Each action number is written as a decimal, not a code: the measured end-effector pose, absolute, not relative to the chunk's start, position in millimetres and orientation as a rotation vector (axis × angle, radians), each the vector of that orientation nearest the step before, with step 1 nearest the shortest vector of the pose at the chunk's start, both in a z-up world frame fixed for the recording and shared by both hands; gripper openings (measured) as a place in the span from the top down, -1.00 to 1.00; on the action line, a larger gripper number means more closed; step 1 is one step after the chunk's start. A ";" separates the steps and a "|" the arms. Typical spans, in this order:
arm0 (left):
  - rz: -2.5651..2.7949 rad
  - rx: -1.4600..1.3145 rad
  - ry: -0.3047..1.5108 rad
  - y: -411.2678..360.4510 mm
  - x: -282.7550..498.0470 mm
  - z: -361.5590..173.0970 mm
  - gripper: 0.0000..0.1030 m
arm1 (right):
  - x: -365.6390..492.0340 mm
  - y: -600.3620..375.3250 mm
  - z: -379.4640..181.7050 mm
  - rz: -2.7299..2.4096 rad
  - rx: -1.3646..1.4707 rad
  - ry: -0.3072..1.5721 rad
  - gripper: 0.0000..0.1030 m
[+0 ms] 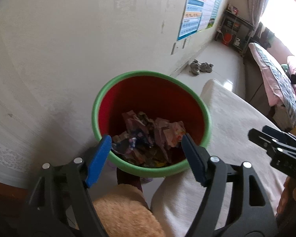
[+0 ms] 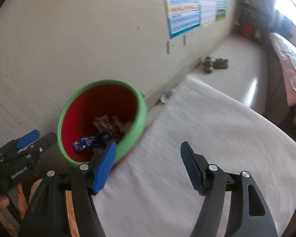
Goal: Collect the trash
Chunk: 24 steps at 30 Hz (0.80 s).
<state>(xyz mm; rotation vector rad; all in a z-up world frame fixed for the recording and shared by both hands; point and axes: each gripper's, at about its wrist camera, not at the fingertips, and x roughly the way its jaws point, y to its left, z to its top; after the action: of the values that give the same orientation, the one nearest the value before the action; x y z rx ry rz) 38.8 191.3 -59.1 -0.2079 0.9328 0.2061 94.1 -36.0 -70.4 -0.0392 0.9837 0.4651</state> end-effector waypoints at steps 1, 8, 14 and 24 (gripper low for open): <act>0.196 -0.206 0.928 185.0 37.5 -56.0 -0.46 | 87.3 -46.9 -64.2 0.450 -0.028 0.951 -0.36; 0.133 -0.144 0.782 126.2 30.0 -16.0 -0.89 | 47.5 -112.1 -20.3 0.350 0.000 0.749 -0.86; 0.046 -0.053 0.701 64.8 29.7 24.4 -0.89 | 8.3 -169.4 4.7 0.242 0.016 0.591 -0.86; 0.030 -0.015 0.487 3.0 5.1 75.0 -0.89 | -31.7 -225.2 23.9 0.047 0.005 0.375 -0.86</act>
<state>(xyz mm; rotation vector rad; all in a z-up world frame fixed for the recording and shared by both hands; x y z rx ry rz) 5.1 3.0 75.0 -0.0146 0.4869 0.0304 -31.7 -225.2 23.9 0.0045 0.3750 0.0465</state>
